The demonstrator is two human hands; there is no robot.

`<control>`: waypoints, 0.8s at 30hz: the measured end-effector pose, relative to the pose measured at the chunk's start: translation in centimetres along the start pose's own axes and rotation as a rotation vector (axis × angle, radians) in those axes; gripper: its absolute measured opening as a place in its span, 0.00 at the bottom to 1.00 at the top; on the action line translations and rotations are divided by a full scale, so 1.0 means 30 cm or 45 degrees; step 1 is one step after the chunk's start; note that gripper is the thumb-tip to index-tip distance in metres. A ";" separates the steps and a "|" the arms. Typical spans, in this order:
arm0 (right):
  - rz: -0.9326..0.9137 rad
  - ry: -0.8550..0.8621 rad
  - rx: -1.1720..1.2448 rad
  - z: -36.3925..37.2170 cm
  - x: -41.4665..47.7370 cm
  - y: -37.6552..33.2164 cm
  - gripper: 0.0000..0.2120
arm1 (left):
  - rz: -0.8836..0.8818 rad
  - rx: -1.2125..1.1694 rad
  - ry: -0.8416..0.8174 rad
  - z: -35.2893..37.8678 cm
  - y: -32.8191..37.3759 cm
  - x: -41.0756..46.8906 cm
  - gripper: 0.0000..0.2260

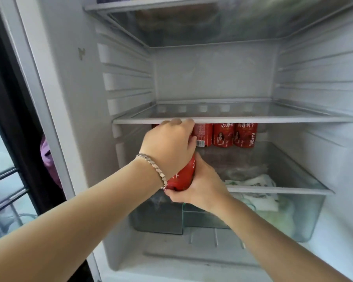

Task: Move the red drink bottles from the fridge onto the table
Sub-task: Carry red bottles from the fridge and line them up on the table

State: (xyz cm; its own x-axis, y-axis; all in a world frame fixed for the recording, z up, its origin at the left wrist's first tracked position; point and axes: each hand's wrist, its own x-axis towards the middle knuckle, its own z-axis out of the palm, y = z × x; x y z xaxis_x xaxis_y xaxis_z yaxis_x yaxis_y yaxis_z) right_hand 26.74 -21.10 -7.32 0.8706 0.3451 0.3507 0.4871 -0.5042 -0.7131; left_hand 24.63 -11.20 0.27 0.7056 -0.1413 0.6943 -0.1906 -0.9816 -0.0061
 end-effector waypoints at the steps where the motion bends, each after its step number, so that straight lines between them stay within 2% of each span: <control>1: -0.003 -0.143 0.082 -0.029 0.008 0.017 0.37 | 0.017 0.011 -0.006 0.005 0.008 0.007 0.06; 3: -0.044 -0.377 0.383 -0.103 0.028 0.062 0.30 | -0.017 -0.006 -0.024 0.007 0.015 0.017 0.07; 4: -0.042 -0.333 0.559 -0.135 0.051 0.098 0.27 | -0.038 -0.012 -0.020 0.009 0.013 0.022 0.07; 6: 0.134 0.012 0.803 -0.198 0.109 0.163 0.27 | -0.053 -0.014 0.010 0.015 0.011 0.025 0.07; 7: 0.272 0.215 0.802 -0.225 0.152 0.210 0.27 | -0.057 -0.013 0.037 0.022 0.013 0.025 0.07; 9: 0.535 0.462 0.530 -0.260 0.260 0.301 0.27 | -0.061 -0.010 0.098 0.029 0.020 0.023 0.06; 11: 0.677 0.562 0.196 -0.295 0.362 0.371 0.34 | -0.055 -0.018 0.133 0.034 0.024 0.024 0.07; 13: 0.790 0.612 0.055 -0.323 0.429 0.412 0.43 | -0.039 -0.050 0.159 0.037 0.023 0.024 0.06; 15: 0.879 0.648 0.081 -0.333 0.460 0.448 0.49 | -0.032 -0.068 0.170 0.042 0.019 0.023 0.05; 17: 0.871 0.696 0.163 -0.326 0.467 0.473 0.51 | -0.030 -0.065 0.179 0.051 0.014 0.028 0.05; 20: 0.858 0.760 0.171 -0.336 0.454 0.469 0.48 | -0.041 -0.063 0.216 0.064 0.011 0.032 0.06; 24: 0.780 0.806 0.361 -0.373 0.453 0.477 0.44 | -0.054 -0.062 0.214 0.071 0.013 0.025 0.06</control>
State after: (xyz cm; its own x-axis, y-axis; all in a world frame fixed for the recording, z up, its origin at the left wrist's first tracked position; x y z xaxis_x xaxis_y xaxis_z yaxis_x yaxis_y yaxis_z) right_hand 46.33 -32.49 -5.98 0.8868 -0.4569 0.0698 -0.0337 -0.2145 -0.9761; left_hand 26.53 -11.96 -0.75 0.5902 -0.0725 0.8040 -0.1987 -0.9784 0.0576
